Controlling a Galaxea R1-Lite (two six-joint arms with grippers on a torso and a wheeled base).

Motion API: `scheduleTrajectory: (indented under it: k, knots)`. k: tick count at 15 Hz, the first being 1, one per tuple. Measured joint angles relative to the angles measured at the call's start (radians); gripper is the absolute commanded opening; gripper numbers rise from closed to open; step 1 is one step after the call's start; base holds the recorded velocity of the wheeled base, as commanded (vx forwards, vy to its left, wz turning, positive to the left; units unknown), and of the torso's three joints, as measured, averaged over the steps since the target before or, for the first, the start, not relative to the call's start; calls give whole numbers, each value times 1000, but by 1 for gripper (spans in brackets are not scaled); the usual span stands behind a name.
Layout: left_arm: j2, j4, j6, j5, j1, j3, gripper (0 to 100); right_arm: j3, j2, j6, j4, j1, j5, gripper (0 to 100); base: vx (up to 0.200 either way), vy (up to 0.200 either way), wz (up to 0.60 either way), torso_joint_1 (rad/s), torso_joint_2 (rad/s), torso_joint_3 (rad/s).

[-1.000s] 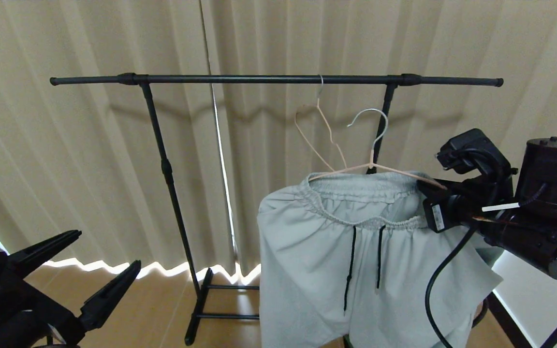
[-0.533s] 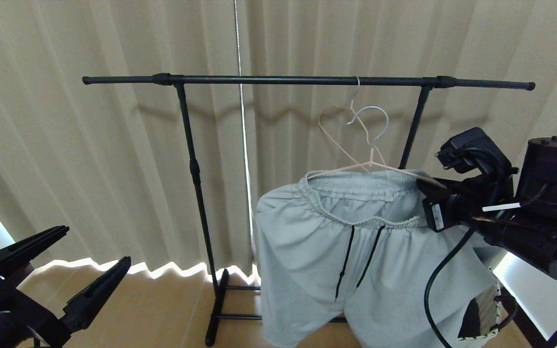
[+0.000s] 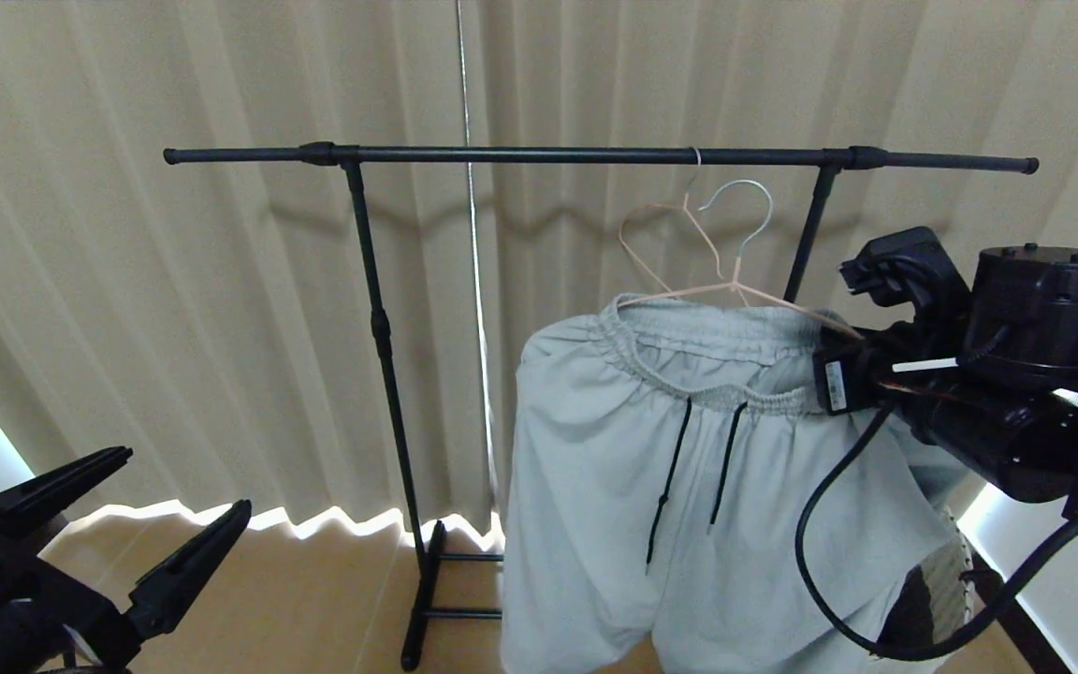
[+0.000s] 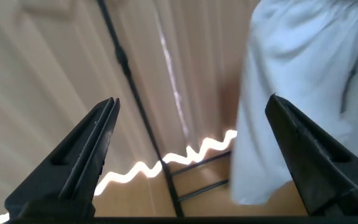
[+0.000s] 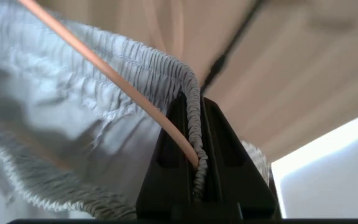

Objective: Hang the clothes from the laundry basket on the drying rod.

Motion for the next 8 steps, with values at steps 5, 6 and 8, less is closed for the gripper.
scheduleTrajectory:
  k: [5,6,8]
  knots:
    - [36,-1,0,-6,43,-7,100,-61,60,73,-9,28,-48,0,160,0,0,-2,1,2]
    - [35,-2,0,-6,42,-5,100,-63,62,73,-13,31,-49,0,200,0,0,2,7,-2]
    - [33,-1,0,-6,41,-5,100,-63,64,73,-10,32,-53,0,200,0,0,22,5,-5]
